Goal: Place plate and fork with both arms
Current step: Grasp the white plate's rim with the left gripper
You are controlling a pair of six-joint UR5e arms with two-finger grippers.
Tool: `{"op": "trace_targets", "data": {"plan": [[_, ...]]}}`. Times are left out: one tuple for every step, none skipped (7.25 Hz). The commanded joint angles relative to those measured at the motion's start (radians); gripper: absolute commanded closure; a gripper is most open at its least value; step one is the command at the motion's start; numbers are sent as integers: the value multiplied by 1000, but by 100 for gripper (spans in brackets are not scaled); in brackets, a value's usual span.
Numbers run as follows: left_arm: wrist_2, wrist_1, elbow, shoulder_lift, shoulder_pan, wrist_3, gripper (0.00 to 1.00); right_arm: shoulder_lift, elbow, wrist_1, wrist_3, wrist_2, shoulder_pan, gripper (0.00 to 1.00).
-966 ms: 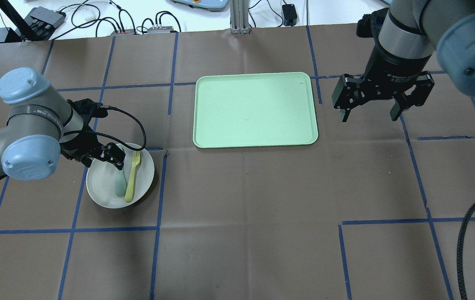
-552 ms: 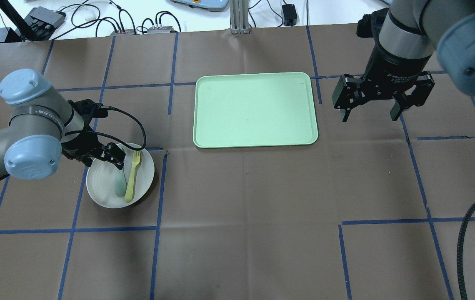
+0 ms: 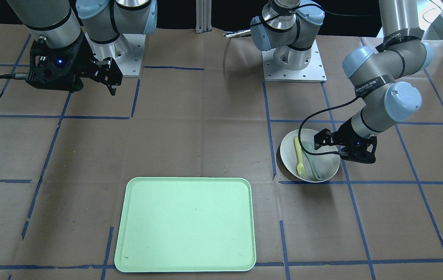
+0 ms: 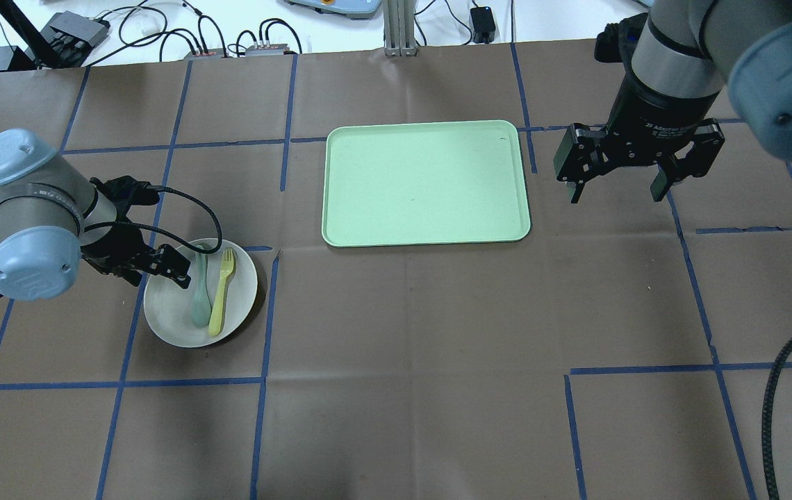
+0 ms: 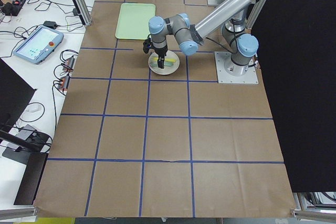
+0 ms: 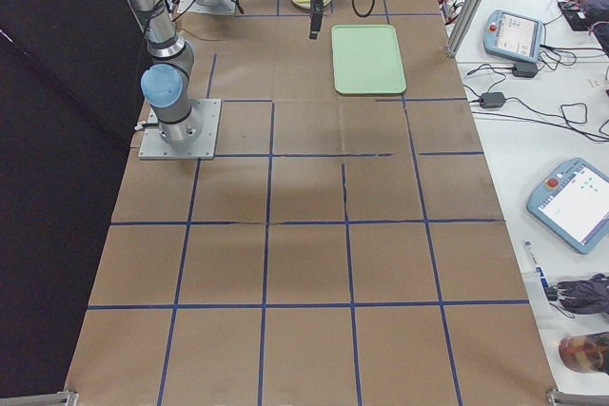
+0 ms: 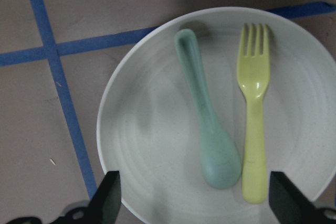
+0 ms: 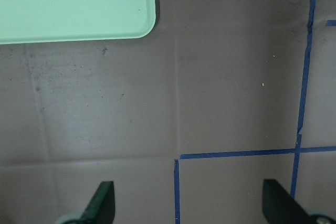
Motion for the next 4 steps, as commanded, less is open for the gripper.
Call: {"op": "trace_targets", "data": {"plan": [[-44, 1, -1, -54, 63, 68, 1, 0, 0, 2, 0, 0, -1, 0], [-64, 1, -1, -76, 84, 79, 1, 0, 0, 0, 0, 0, 0, 0], [-65, 3, 1, -88, 93, 86, 4, 0, 0, 2, 0, 0, -1, 0], [-65, 3, 1, -90, 100, 98, 10, 0, 0, 0, 0, 0, -1, 0]]}}
